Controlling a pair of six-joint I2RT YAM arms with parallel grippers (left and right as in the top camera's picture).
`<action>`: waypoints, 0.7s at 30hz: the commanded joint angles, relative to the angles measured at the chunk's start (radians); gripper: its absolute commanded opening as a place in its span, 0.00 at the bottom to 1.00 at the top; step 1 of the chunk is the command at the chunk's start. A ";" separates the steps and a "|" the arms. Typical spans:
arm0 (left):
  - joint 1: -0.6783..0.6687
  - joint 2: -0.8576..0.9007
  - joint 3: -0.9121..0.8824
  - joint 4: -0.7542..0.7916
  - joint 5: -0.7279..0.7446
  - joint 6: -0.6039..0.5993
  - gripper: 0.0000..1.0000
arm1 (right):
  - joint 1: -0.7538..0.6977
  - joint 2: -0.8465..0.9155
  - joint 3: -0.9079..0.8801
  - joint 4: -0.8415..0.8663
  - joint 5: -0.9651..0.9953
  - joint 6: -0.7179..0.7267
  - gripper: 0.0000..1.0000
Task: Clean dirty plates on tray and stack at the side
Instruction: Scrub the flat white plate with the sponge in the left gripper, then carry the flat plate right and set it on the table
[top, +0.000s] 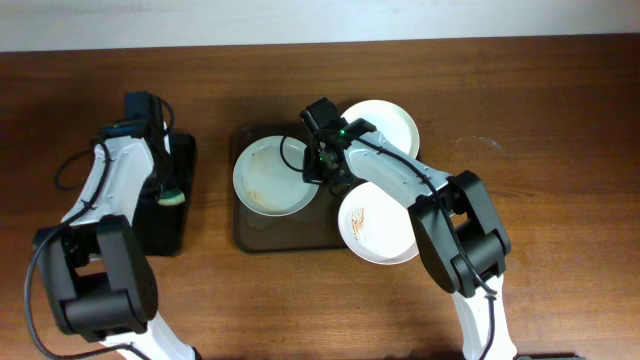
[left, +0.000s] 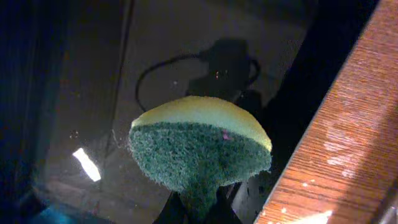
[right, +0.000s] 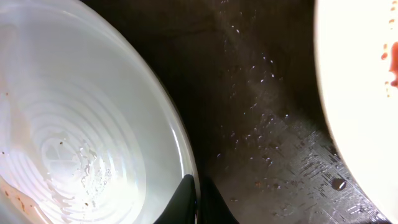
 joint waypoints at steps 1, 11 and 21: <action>0.004 0.007 -0.021 0.026 -0.014 0.020 0.01 | 0.004 -0.008 0.040 -0.027 0.025 -0.103 0.04; 0.004 0.007 -0.021 0.040 -0.014 0.019 0.01 | 0.329 -0.242 0.103 -0.252 1.390 -0.193 0.04; 0.004 0.006 -0.018 0.039 -0.011 0.019 0.01 | 0.441 -0.282 0.101 -0.277 1.580 -0.162 0.04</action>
